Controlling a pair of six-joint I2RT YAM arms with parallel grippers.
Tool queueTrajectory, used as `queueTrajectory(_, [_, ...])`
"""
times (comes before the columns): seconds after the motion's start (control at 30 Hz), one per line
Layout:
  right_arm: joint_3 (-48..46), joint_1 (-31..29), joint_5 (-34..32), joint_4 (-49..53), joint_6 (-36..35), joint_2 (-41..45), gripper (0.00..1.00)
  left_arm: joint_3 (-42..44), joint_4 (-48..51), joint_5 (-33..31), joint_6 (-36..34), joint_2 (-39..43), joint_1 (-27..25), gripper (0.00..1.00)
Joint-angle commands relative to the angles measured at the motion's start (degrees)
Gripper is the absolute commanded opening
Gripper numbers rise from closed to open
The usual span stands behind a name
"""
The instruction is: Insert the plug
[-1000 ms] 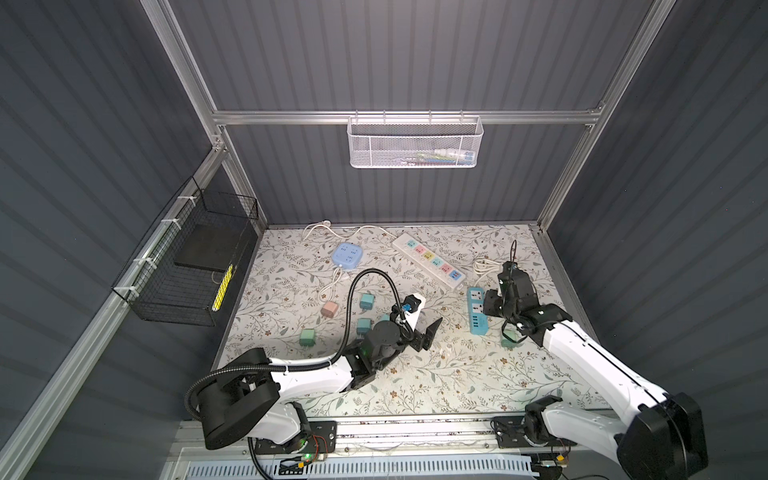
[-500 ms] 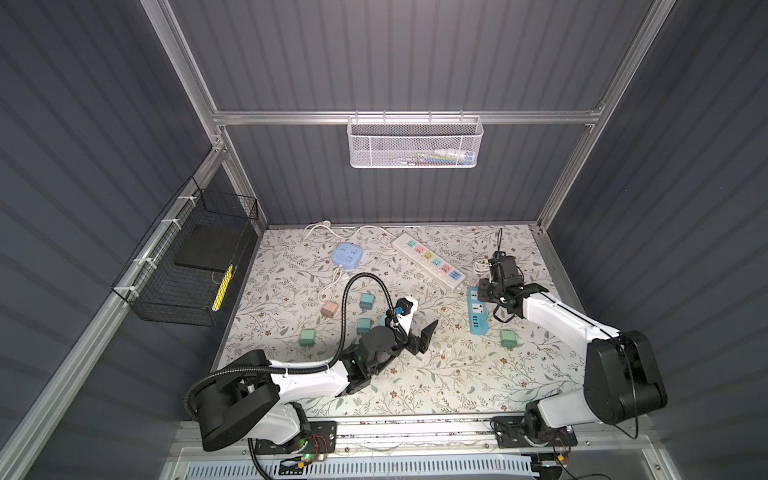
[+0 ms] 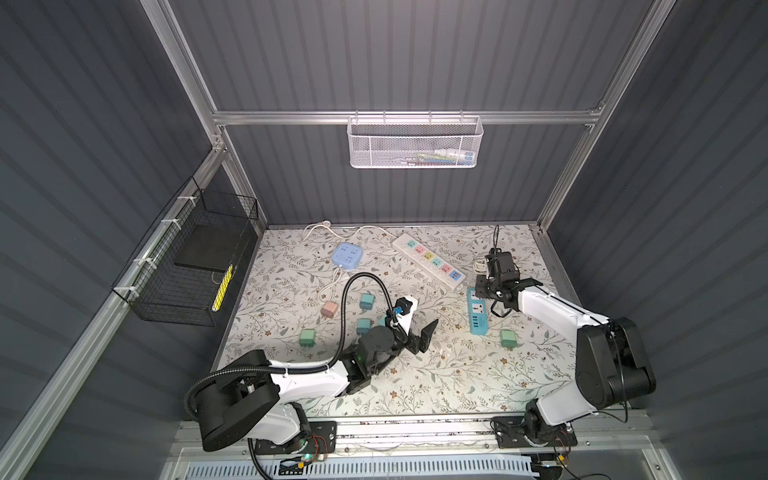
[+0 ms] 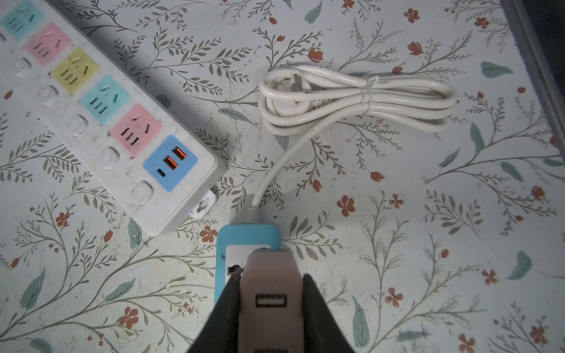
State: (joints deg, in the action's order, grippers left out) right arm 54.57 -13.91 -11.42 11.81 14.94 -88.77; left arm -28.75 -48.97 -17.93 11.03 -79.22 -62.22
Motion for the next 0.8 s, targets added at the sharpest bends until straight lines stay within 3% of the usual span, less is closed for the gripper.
queueTrajectory(0.0, [1.7,0.2,0.8,1.1,-0.3,-0.9,0.23,0.0,-1.8,0.2,-0.6,0.1,-0.2,0.84])
queueTrajectory(0.43, [2.0,-0.4,1.3,5.8,5.6,-3.5,0.21,1.8,-2.9,-0.2,-1.4,3.5,-0.2,0.84])
queueTrajectory(0.77, [-5.5,-4.8,-4.1,2.7,9.5,1.8,0.22,2.6,-3.5,-0.1,-2.0,5.9,-0.2,0.84])
